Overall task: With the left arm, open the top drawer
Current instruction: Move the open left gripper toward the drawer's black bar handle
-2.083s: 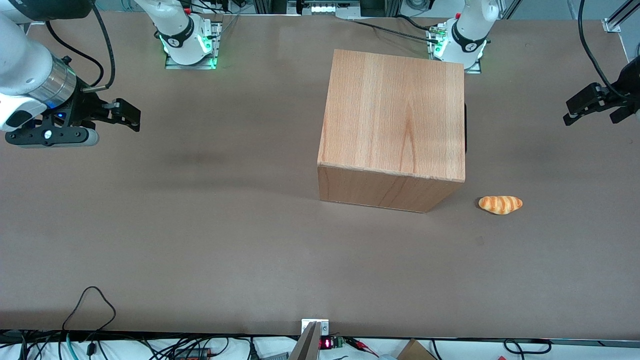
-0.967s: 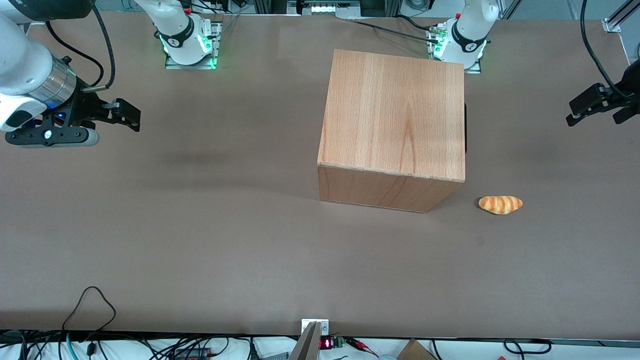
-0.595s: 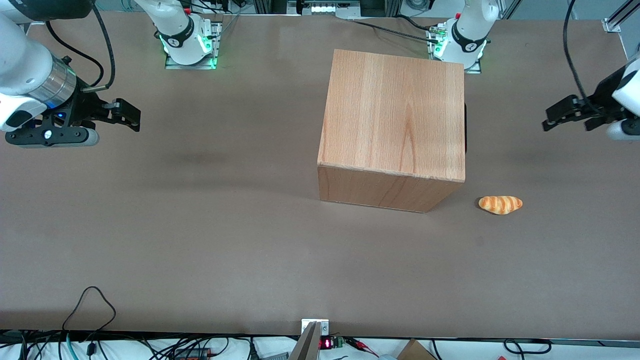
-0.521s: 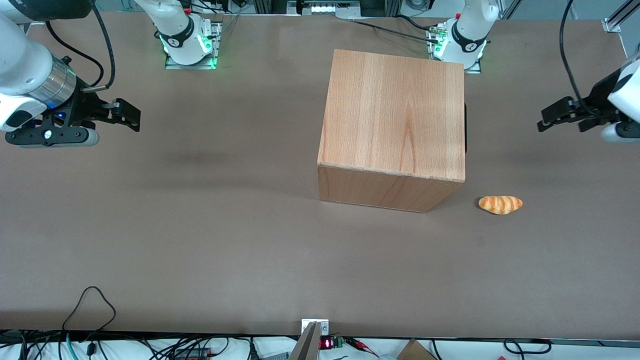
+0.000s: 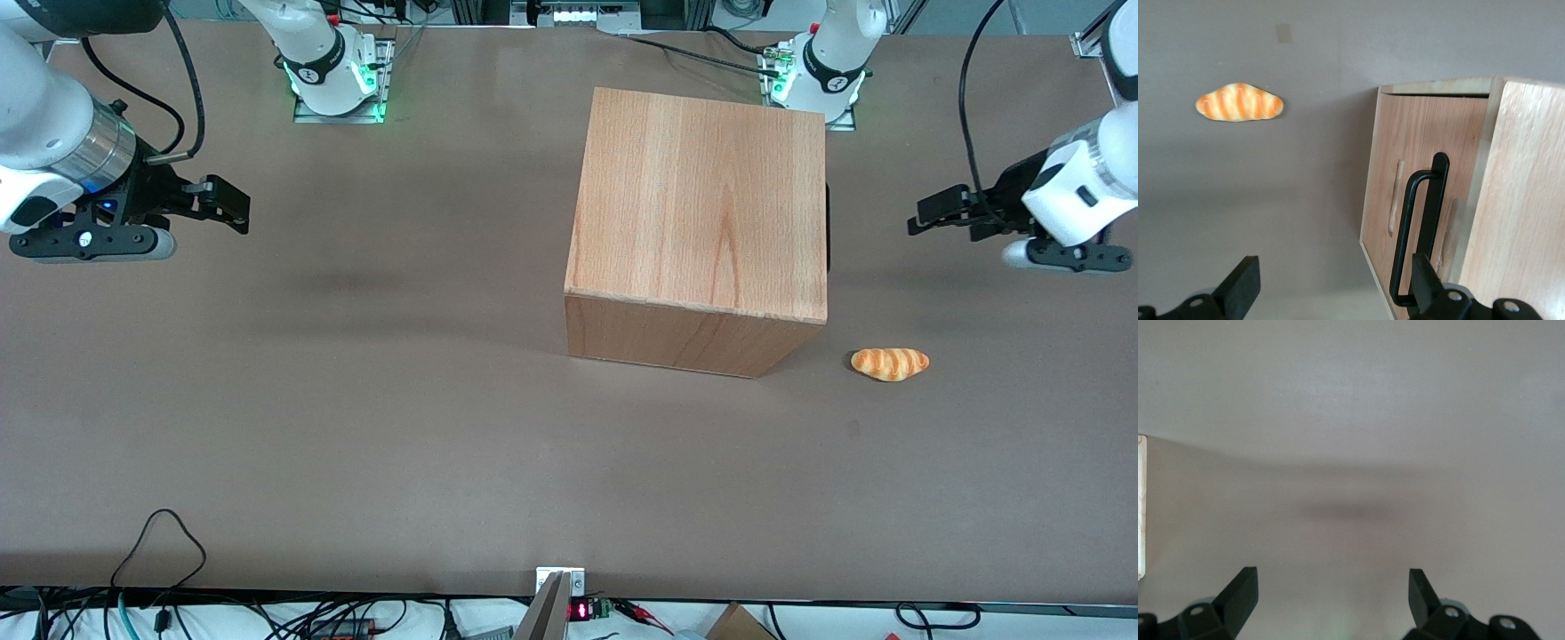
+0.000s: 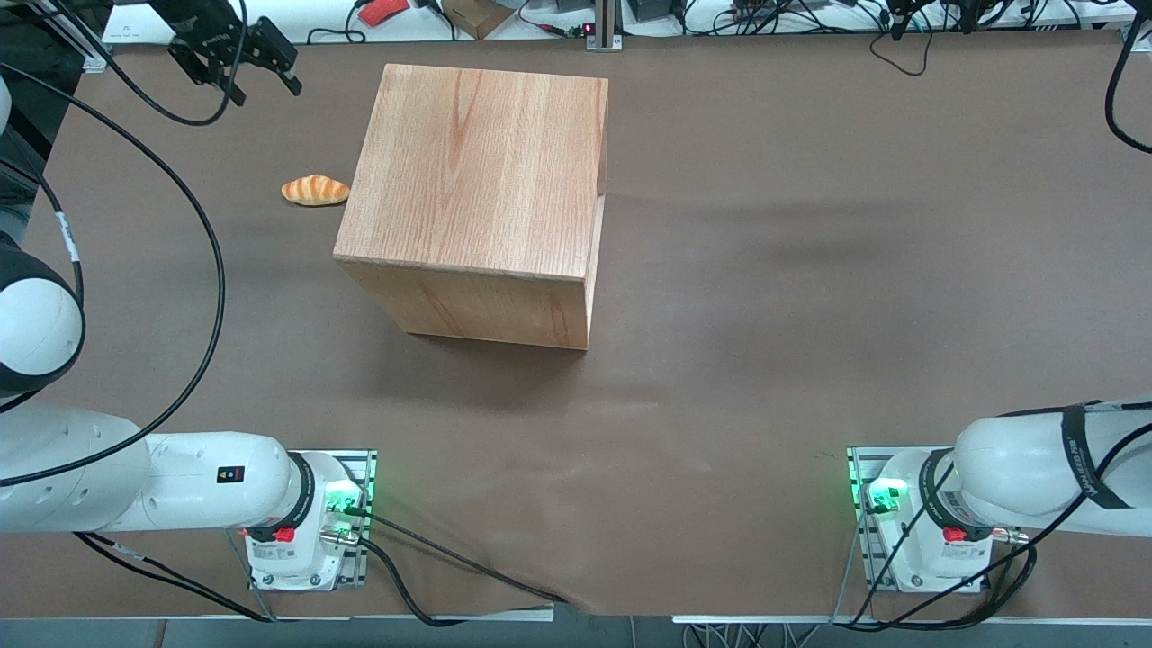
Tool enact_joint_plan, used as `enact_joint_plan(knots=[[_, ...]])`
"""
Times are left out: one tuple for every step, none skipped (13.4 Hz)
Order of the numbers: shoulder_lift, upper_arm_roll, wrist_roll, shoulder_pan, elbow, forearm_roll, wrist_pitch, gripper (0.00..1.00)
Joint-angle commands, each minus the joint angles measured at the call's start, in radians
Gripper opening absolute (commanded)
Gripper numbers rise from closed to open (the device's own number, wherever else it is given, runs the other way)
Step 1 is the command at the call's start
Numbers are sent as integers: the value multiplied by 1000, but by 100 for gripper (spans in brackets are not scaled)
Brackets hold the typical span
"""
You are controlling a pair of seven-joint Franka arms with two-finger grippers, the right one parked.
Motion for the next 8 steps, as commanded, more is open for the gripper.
enact_joint_plan(knots=[[-14, 0, 69, 6, -82, -62, 61, 100], [-14, 0, 87, 6, -105, -76, 75, 100], [-14, 0, 99, 6, -126, -86, 93, 100], [-14, 0, 101, 6, -138, -102, 107, 100], [-14, 0, 103, 4, -158, -109, 125, 100], [-14, 0, 112, 3, -178, -115, 140, 100], [-14, 0, 138, 1, -197, -132, 153, 100], [-14, 0, 146, 1, -210, -136, 162, 100]])
